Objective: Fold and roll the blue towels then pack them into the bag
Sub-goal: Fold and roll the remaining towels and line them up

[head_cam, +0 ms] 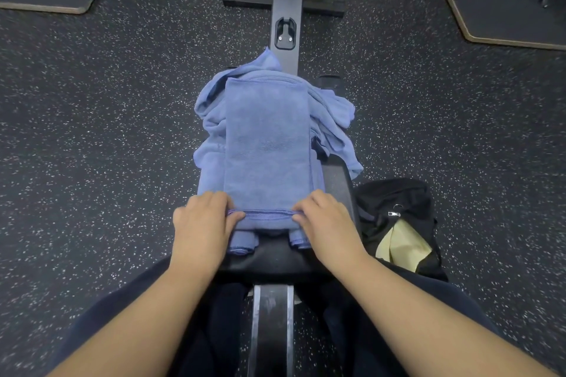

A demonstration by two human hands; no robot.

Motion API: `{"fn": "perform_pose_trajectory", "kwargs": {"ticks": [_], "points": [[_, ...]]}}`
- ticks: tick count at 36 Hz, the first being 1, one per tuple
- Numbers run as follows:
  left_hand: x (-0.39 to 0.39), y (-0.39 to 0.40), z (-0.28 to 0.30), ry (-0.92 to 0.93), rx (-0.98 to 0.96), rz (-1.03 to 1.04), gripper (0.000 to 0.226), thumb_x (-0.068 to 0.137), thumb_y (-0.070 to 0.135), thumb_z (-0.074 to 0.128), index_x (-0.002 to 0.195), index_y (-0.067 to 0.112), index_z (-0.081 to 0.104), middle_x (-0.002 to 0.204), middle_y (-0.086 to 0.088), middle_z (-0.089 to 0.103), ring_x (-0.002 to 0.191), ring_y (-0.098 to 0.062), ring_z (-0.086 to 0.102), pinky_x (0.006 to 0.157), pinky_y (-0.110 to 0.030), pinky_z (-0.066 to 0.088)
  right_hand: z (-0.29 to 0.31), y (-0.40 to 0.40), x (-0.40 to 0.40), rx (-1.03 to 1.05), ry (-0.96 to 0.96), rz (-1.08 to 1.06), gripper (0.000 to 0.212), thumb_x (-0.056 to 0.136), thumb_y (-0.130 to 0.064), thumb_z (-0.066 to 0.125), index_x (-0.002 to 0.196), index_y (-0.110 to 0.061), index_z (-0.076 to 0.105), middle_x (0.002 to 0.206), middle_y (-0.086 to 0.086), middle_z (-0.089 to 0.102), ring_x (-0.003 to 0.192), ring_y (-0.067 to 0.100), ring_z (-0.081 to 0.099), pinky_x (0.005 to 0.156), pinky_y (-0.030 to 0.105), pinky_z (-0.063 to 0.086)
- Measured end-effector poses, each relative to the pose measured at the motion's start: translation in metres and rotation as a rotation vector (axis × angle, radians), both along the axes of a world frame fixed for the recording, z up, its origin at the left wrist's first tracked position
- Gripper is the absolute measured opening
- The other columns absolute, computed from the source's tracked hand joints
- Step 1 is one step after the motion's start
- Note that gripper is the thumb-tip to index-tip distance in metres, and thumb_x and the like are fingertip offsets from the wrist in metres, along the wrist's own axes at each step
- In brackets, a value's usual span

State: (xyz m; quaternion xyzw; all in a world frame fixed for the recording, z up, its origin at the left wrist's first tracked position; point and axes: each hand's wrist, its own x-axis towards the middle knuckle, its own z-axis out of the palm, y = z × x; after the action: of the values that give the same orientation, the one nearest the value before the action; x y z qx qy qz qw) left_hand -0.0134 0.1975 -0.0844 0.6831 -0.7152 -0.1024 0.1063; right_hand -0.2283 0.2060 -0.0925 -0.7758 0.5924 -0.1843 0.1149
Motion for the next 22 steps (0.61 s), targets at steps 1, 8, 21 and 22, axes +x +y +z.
{"fn": "perform_pose_trajectory", "kwargs": {"ticks": [1, 8, 21, 22], "points": [[-0.001, 0.001, 0.0, -0.01, -0.03, -0.03, 0.023, 0.078, 0.027, 0.077, 0.073, 0.017, 0.056, 0.074, -0.003, 0.055, 0.071, -0.031, 0.053, 0.063, -0.034, 0.028, 0.002, 0.0, 0.0, -0.024, 0.014, -0.012, 0.019, 0.073, -0.017, 0.081, 0.083, -0.016, 0.064, 0.081, 0.002, 0.056, 0.072, 0.025, 0.056, 0.056, 0.036, 0.047], [-0.006, 0.008, -0.001, 0.145, -0.046, -0.284, 0.035, 0.064, -0.005, 0.071, 0.076, 0.018, 0.048, 0.082, 0.006, 0.037, 0.076, -0.013, 0.03, 0.063, -0.032, 0.037, 0.001, 0.002, 0.002, -0.082, 0.065, 0.143, 0.018, 0.063, -0.001, 0.059, 0.075, -0.014, 0.057, 0.077, 0.003, 0.05, 0.07, 0.023, 0.046, 0.056, 0.032, 0.038], [-0.014, 0.013, -0.011, -0.003, -0.111, -0.272, 0.031, 0.064, 0.032, 0.076, 0.082, 0.011, 0.061, 0.082, -0.005, 0.055, 0.08, -0.021, 0.04, 0.067, -0.033, 0.041, -0.006, 0.004, 0.003, -0.045, -0.046, 0.147, 0.029, 0.073, -0.013, 0.041, 0.081, -0.01, 0.068, 0.081, 0.002, 0.062, 0.075, 0.022, 0.054, 0.056, 0.028, 0.053], [-0.015, 0.014, -0.012, -0.033, -0.112, -0.273, 0.036, 0.058, 0.029, 0.082, 0.082, 0.012, 0.061, 0.082, -0.005, 0.055, 0.079, -0.021, 0.04, 0.065, -0.033, 0.041, -0.004, 0.005, 0.004, -0.041, -0.047, 0.141, 0.029, 0.075, -0.014, 0.04, 0.079, -0.009, 0.068, 0.08, 0.002, 0.062, 0.074, 0.023, 0.055, 0.058, 0.029, 0.053]]}}
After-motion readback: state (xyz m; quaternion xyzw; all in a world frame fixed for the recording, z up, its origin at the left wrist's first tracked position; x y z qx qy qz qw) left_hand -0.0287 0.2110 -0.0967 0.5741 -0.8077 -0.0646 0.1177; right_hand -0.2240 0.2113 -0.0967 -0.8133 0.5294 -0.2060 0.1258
